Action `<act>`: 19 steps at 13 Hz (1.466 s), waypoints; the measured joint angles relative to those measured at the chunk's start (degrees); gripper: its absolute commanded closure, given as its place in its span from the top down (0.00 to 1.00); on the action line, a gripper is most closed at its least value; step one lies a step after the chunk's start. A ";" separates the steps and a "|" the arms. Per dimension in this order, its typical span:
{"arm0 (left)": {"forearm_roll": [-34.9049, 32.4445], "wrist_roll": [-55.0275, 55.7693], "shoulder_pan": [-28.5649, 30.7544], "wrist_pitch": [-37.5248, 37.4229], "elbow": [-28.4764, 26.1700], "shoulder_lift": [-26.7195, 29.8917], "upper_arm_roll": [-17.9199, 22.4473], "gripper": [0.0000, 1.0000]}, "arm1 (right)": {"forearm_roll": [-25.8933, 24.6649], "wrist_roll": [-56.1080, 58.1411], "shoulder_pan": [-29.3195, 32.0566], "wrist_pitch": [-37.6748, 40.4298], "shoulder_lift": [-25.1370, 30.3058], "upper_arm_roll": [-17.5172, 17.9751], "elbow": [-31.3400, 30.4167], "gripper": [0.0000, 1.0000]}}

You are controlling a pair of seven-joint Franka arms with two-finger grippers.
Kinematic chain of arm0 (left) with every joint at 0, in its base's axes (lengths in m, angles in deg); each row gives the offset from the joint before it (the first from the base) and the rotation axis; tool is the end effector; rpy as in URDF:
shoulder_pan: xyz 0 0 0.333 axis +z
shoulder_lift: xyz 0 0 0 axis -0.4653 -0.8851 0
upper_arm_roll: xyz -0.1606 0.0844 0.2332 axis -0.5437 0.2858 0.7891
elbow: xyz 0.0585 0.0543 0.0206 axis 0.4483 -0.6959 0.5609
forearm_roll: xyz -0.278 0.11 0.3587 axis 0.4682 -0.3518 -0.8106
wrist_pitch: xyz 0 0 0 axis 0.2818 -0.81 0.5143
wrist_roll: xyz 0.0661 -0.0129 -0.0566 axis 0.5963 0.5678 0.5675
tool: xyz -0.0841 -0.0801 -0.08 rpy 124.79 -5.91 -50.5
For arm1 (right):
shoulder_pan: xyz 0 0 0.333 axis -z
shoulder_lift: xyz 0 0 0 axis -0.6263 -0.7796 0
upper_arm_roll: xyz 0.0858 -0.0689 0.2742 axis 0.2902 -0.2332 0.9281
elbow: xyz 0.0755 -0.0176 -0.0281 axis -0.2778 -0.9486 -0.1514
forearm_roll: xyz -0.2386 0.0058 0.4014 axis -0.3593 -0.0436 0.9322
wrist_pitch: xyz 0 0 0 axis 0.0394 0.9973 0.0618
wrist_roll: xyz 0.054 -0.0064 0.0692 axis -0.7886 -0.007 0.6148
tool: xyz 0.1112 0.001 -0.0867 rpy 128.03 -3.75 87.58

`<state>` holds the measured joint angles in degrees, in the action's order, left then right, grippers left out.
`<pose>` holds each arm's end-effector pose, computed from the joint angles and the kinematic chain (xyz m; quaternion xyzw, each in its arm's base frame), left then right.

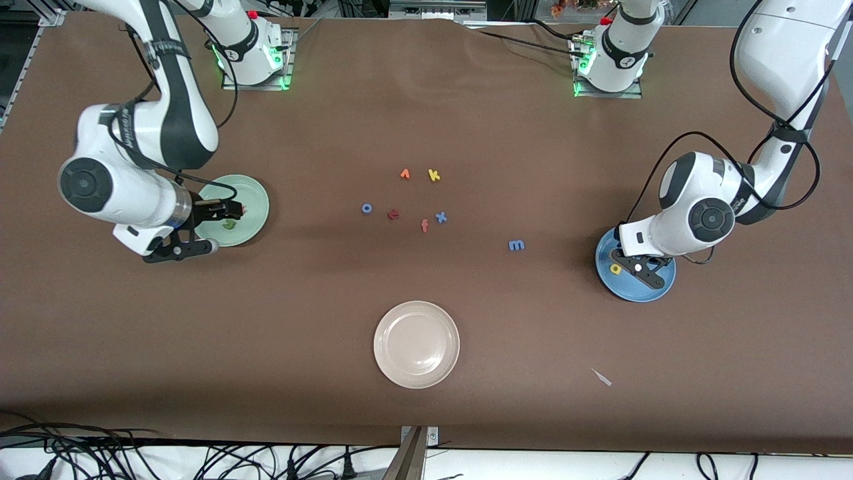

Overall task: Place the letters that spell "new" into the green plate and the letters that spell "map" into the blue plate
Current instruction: 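Release orange e on the green plate while the left gripper carries teal d, then release teal d on the blue plate while the right gripper returns to rest, then lower the left gripper onto the blue m and grasp it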

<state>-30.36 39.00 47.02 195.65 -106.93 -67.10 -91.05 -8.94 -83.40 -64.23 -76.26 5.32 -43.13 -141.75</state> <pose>0.6251 -0.0610 0.1095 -0.9461 0.3113 0.0890 0.0002 0.6590 0.0898 0.2980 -0.9916 -0.0921 0.0910 0.0009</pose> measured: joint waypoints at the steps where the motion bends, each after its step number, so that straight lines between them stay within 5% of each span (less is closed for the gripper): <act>1: 0.00 1.14 -0.19 -0.31 1.02 -0.30 -0.18 1.00 | -0.01 0.02 1.47 0.56 0.57 0.43 1.74 1.00; 3: 0.00 7.58 -0.70 -1.89 3.22 -0.41 -0.84 1.00 | -0.39 0.53 8.56 0.90 3.59 4.21 4.25 1.00; 6: 0.32 22.77 -4.85 -2.56 4.04 -0.62 -1.87 1.00 | -2.22 0.80 25.39 4.83 12.19 16.04 4.79 1.00; 7: 1.40 27.27 -6.69 -2.77 4.02 -0.91 -1.93 1.00 | -3.03 0.75 27.50 7.51 15.03 17.45 4.64 1.00; 11: 7.09 38.80 -9.61 -2.59 4.06 -1.83 -1.96 1.00 | -4.62 -0.71 27.84 12.44 20.59 17.57 4.61 1.00; 19: 7.40 69.55 -15.97 0.79 4.82 -4.49 -2.02 1.00 | -4.54 -0.98 24.97 14.64 15.98 14.88 5.96 1.00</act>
<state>-22.96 108.56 31.04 196.44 -102.11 -71.58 -93.07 -13.48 -84.37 -39.26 -61.62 21.30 -28.25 -135.79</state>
